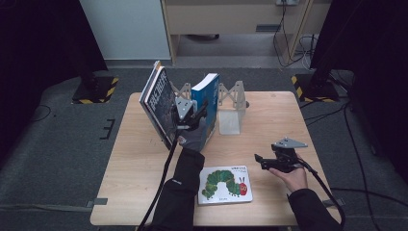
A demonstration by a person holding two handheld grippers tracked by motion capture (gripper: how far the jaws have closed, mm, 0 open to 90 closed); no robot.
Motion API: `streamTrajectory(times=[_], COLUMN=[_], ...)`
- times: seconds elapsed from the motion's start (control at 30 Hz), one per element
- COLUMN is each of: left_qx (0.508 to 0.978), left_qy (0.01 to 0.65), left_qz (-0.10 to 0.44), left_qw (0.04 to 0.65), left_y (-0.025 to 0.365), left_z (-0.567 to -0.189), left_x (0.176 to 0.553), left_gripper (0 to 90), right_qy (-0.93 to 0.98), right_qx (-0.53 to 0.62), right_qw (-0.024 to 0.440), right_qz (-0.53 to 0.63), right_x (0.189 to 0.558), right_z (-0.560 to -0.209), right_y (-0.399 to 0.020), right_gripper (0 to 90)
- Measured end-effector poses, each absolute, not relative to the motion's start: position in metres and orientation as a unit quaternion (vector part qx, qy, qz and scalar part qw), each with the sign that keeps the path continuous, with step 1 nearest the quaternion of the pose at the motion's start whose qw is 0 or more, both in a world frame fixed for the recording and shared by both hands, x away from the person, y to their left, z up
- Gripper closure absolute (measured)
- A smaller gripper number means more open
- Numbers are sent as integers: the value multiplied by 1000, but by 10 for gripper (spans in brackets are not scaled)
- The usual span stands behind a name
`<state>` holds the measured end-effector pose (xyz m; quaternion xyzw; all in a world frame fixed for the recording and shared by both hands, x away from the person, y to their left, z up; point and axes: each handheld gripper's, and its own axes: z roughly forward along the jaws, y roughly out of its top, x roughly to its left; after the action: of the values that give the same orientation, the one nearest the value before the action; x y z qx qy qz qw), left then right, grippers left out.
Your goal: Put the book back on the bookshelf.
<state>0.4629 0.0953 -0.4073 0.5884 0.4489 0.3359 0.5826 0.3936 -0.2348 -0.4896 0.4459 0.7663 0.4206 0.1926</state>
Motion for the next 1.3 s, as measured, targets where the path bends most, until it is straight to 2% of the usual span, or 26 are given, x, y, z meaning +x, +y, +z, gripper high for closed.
streamTrajectory(times=[0.27,0.6,1.07,1.3], left_qx=[607,602,614,614], left_qy=[447,461,439,439], left_qz=[337,337,341,326], left_qw=[564,558,560,570], left_y=[108,127,131,130], left_z=[-413,-423,-430,-431], left_x=[444,428,413,416], left_gripper=[605,606,599,574], right_qy=[769,771,775,775], right_qx=[445,445,442,442], right_qw=[194,194,194,194], right_qz=[417,412,408,408], right_x=[394,394,395,394], right_z=[-490,-490,-491,-491], right_y=[-234,-233,-233,-232], right_gripper=[158,159,159,158])
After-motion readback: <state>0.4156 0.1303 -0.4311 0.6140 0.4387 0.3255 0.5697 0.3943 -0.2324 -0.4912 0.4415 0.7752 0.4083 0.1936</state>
